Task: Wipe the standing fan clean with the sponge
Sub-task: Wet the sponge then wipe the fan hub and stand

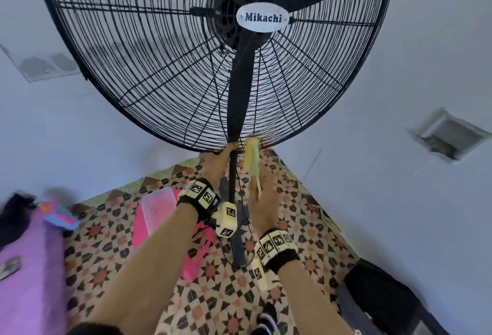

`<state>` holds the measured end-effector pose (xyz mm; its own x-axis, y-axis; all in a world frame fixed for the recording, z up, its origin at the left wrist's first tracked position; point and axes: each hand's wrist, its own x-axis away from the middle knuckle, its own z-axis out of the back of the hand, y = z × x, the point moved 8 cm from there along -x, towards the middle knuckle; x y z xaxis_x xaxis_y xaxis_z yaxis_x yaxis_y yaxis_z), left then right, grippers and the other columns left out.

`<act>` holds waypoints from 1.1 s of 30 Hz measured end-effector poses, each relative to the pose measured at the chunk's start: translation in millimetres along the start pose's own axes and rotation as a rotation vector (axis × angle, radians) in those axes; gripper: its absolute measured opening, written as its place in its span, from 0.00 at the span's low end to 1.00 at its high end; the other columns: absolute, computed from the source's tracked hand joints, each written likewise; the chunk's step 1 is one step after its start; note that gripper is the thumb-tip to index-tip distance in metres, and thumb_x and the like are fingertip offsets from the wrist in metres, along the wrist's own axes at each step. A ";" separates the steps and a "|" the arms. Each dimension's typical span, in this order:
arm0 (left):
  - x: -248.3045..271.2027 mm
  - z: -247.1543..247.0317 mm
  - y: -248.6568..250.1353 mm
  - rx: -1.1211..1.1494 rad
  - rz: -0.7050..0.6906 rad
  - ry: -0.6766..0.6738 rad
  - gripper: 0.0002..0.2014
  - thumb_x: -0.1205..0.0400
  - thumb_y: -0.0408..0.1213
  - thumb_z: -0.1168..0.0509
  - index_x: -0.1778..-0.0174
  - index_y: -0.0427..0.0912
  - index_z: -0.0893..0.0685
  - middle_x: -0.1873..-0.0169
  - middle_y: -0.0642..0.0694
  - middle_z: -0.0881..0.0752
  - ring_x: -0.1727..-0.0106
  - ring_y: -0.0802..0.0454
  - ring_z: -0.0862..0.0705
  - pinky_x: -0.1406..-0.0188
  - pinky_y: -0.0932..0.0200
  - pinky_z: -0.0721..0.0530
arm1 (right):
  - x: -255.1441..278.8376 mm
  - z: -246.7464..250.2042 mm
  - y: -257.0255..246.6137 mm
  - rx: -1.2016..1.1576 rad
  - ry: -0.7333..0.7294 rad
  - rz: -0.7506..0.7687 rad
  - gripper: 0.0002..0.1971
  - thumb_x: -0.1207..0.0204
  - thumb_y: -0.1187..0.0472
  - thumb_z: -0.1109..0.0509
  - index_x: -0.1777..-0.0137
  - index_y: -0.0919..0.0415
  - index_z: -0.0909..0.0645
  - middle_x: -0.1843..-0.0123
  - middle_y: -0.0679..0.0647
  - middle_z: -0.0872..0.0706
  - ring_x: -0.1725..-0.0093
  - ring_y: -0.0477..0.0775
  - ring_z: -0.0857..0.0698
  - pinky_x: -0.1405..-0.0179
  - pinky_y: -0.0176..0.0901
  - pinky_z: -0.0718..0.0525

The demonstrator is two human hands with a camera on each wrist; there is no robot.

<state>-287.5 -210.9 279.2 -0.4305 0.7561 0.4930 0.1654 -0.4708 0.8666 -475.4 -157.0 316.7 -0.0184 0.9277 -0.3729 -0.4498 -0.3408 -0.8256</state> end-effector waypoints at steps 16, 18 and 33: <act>-34.9 -1.0 -20.1 0.056 -0.095 0.016 0.49 0.47 0.81 0.21 0.44 0.41 0.14 0.53 0.46 0.15 0.56 0.45 0.17 0.51 0.45 0.17 | -32.8 -61.8 56.5 0.055 -0.237 -0.341 0.07 0.21 0.60 0.34 0.58 0.62 0.22 0.64 0.55 0.20 0.64 0.56 0.24 0.66 0.43 0.32; -18.7 0.0 -3.8 0.093 -0.150 0.043 0.57 0.49 0.80 0.21 0.36 0.36 0.12 0.50 0.47 0.14 0.53 0.49 0.15 0.48 0.44 0.14 | -40.8 -62.3 55.8 0.044 -0.246 -0.417 0.05 0.18 0.60 0.35 0.52 0.60 0.19 0.59 0.54 0.18 0.62 0.54 0.23 0.66 0.40 0.32; -23.2 -0.9 -13.5 0.060 -0.072 0.034 0.74 0.49 0.82 0.22 0.16 0.32 0.32 0.20 0.28 0.26 0.20 0.33 0.24 0.20 0.34 0.24 | -15.7 -35.3 46.9 -0.094 -0.111 -0.190 0.09 0.09 0.63 0.38 0.42 0.65 0.18 0.64 0.45 0.21 0.69 0.45 0.24 0.68 0.43 0.29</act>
<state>-280.5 -222.5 256.0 -0.4729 0.7708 0.4269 0.1849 -0.3869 0.9034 -464.7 -193.0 269.0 -0.0420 0.9859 -0.1620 -0.3698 -0.1659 -0.9142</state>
